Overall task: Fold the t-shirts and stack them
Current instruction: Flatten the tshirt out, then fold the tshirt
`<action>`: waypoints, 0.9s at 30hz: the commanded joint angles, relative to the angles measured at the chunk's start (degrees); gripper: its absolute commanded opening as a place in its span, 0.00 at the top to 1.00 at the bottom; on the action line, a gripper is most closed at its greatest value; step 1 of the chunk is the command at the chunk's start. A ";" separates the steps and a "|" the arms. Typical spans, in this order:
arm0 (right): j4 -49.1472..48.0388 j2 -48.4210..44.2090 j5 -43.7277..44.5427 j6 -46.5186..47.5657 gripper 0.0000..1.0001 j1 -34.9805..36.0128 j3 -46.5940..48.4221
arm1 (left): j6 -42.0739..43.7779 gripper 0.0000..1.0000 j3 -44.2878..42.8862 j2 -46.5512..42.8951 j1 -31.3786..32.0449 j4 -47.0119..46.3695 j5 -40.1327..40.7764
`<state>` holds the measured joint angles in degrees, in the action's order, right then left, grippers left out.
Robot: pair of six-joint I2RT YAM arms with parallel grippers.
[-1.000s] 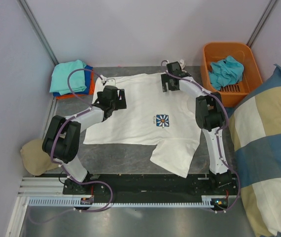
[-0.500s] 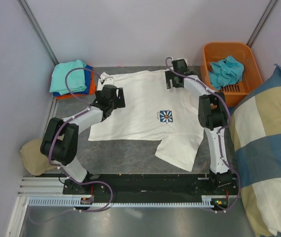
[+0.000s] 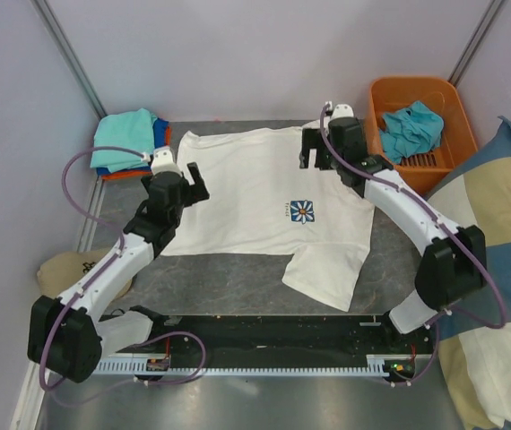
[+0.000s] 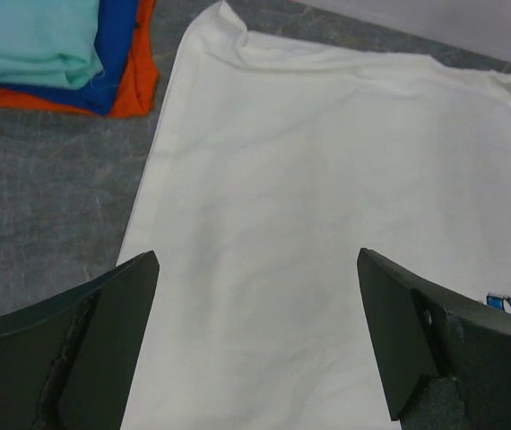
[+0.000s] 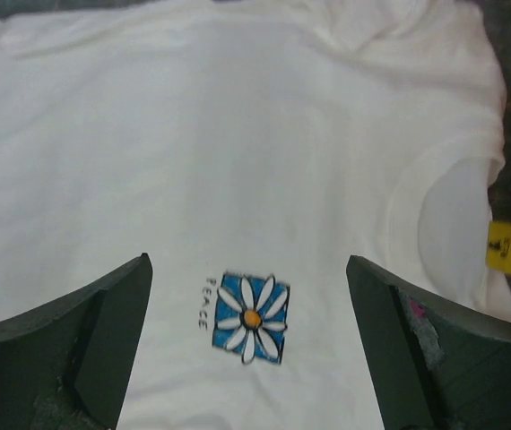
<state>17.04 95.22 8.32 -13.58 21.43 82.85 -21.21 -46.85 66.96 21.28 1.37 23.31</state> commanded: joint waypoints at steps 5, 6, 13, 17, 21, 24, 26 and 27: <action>8.35 -19.27 14.34 -14.87 0.02 11.69 -27.36 | -14.81 0.00 19.77 -14.83 1.22 8.74 -5.29; 9.84 -22.68 17.32 -16.63 0.02 14.49 -29.04 | -15.00 0.00 20.65 -16.06 1.22 9.35 -5.12; 29.09 -35.44 27.79 -42.55 0.02 26.11 -38.10 | -13.33 0.00 20.14 -19.68 1.40 13.66 -2.56; 37.62 -38.00 29.12 -57.40 0.02 31.65 -42.15 | -14.47 0.00 19.25 -18.53 1.40 14.01 -3.01; 41.94 -37.48 28.07 -67.97 0.02 39.53 -45.49 | -14.39 0.00 18.81 -18.27 1.40 13.93 -3.54; 44.57 -34.85 29.65 -77.45 0.02 45.62 -44.97 | -13.68 0.00 18.37 -18.27 1.40 13.93 -4.24; 45.89 -31.61 30.00 -82.79 0.02 48.51 -44.09 | -14.12 0.00 18.29 -18.53 1.40 13.93 -5.29; 46.59 -30.72 30.09 -84.40 0.02 49.57 -43.91 | -14.29 0.00 18.20 -18.53 1.40 13.84 -6.16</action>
<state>58.59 61.08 35.20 -83.68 67.35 37.36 -33.61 -26.28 48.64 22.37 15.38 18.94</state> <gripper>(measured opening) 0.982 0.996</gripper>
